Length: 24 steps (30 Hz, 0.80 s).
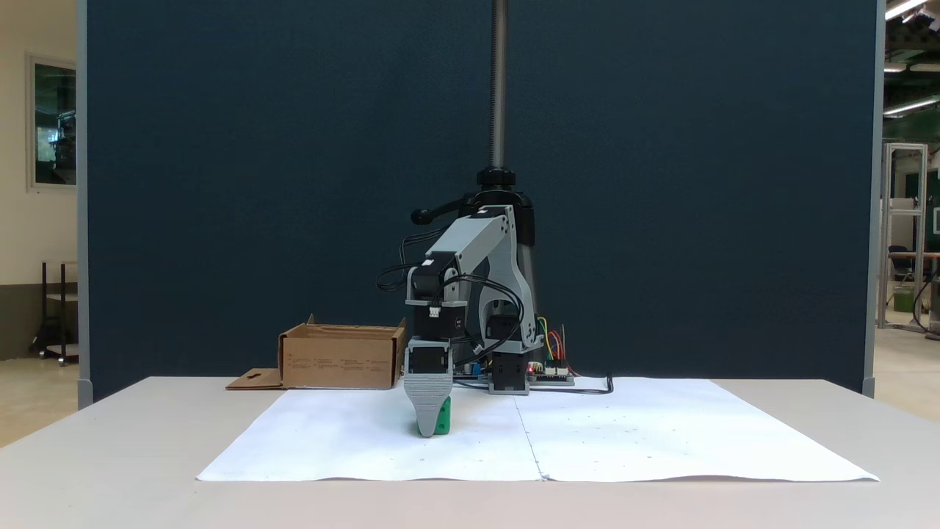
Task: Grasp a green dice and put it in the bin.
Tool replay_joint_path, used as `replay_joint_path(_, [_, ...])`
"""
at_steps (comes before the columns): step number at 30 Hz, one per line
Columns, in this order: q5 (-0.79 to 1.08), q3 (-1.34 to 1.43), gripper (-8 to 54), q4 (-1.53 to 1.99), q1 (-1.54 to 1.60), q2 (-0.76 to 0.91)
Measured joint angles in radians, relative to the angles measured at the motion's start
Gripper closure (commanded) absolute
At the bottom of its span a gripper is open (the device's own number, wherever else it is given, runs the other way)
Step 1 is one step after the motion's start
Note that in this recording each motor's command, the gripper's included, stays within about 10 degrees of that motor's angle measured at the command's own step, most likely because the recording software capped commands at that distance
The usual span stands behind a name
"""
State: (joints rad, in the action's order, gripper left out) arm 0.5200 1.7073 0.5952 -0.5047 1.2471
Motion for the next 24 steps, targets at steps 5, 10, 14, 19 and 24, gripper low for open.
replay_joint_path(5, [0.0,0.0,32.7,-0.003,0.0,0.0])
replay_joint_path(10, [0.0,0.0,33.5,-0.011,0.0,0.0])
replay_joint_path(14, [0.0,0.0,33.4,-0.029,0.0,0.0])
replay_joint_path(19, [0.0,0.0,33.4,-0.031,0.0,0.002])
replay_joint_path(24, [-0.008,0.0,33.5,-0.037,-0.012,0.044])
